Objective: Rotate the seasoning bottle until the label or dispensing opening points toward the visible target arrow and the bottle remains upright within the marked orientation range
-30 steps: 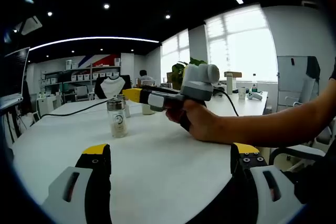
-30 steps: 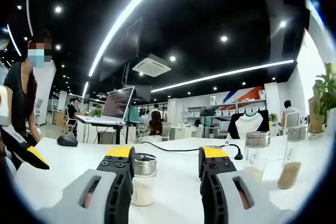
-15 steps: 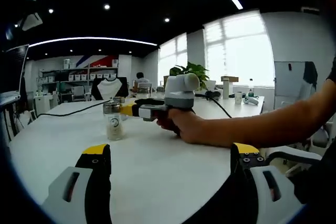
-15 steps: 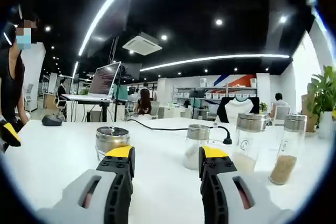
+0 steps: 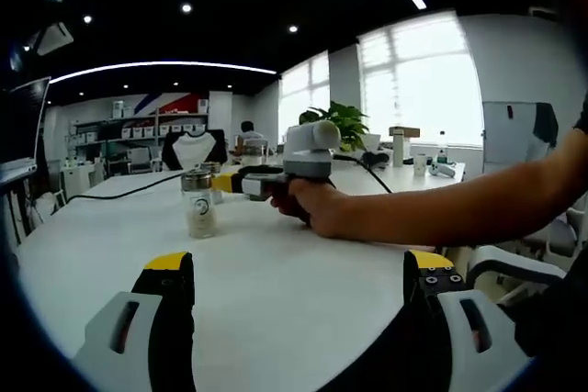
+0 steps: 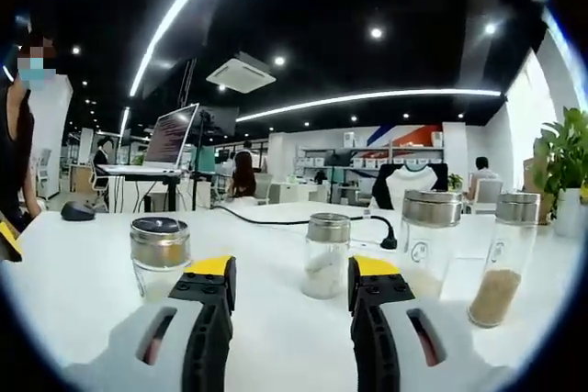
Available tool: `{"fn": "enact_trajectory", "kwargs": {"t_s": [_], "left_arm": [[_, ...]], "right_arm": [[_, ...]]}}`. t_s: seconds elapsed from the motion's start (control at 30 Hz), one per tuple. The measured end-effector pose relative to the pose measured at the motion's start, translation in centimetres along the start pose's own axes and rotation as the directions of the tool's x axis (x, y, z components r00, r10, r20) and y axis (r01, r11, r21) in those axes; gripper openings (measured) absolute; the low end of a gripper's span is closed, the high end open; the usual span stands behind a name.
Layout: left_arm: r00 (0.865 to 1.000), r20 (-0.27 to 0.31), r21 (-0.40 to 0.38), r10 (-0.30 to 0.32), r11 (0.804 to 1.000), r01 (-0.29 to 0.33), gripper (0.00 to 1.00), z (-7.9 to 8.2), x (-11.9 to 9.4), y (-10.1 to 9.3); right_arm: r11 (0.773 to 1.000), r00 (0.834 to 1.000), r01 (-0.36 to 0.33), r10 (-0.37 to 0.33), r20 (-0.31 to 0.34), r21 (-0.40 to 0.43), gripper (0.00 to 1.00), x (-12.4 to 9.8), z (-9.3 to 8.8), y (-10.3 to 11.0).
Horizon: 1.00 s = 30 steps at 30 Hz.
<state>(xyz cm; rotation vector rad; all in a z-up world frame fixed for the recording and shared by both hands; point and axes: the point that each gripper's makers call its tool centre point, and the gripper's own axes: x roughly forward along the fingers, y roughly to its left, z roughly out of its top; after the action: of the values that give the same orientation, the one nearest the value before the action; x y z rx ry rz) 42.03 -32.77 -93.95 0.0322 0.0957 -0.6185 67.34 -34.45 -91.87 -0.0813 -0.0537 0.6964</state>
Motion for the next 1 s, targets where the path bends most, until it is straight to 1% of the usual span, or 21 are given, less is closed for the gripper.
{"fn": "enact_trajectory", "kwargs": {"t_s": [0.07, 0.2, 0.3, 0.37, 0.43, 0.53, 0.57, 0.7, 0.87, 1.0], "left_arm": [[1.0, -0.002, 0.0, 0.003, 1.0, -0.003, 1.0, 0.0, 0.0, 0.1], [1.0, -0.01, 0.004, 0.004, 1.0, -0.004, 1.0, -0.2, 0.1, 0.0], [1.0, -0.005, 0.001, 0.005, 1.0, -0.005, 1.0, 0.0, 0.1, -0.1], [1.0, 0.008, -0.001, -0.001, 1.0, 0.001, 1.0, 0.3, 0.2, -0.5], [1.0, 0.004, -0.001, -0.006, 1.0, 0.006, 1.0, 0.2, 0.5, -0.8], [1.0, -0.025, 0.058, 0.007, 0.998, -0.006, 1.0, -0.1, 0.6, -1.0], [1.0, -0.027, 0.061, 0.009, 0.998, -0.007, 1.0, -0.2, 0.7, -1.1], [1.0, -0.019, 0.03, -0.002, 1.0, 0.002, 1.0, -0.3, 0.8, -1.2], [1.0, -0.029, 0.039, -0.001, 0.999, 0.002, 1.0, -0.4, 0.8, -1.3], [1.0, -0.018, 0.039, 0.0, 0.999, 0.001, 1.0, 0.0, 0.7, -1.2]], "right_arm": [[1.0, 1.0, -0.01, 0.01, -0.004, -0.027, 0.47, 0.3, 0.0, 0.2], [0.998, 1.0, -0.018, 0.017, -0.001, -0.057, 0.47, 1.0, -0.1, -0.1], [0.998, 1.0, -0.015, 0.014, -0.012, -0.058, 0.47, 1.2, -0.3, -0.3], [0.997, 1.0, -0.014, 0.013, -0.011, -0.071, 0.47, 1.4, -0.2, -0.4], [0.997, 1.0, -0.013, 0.012, -0.012, -0.075, 0.45, 1.6, -0.3, -0.5], [0.996, 1.0, -0.005, 0.003, -0.018, -0.084, 0.45, 2.0, -0.4, -0.9], [0.996, 1.0, -0.004, 0.002, -0.021, -0.088, 0.45, 2.2, -0.5, -1.0], [0.994, 0.999, -0.001, -0.003, -0.034, -0.111, 0.44, 2.7, -0.7, -1.2], [0.992, 0.999, 0.005, -0.01, -0.045, -0.124, 0.44, 3.6, -0.9, -1.8], [0.992, 0.999, 0.011, -0.016, -0.039, -0.127, 0.43, 4.2, -0.9, -2.2]]}}
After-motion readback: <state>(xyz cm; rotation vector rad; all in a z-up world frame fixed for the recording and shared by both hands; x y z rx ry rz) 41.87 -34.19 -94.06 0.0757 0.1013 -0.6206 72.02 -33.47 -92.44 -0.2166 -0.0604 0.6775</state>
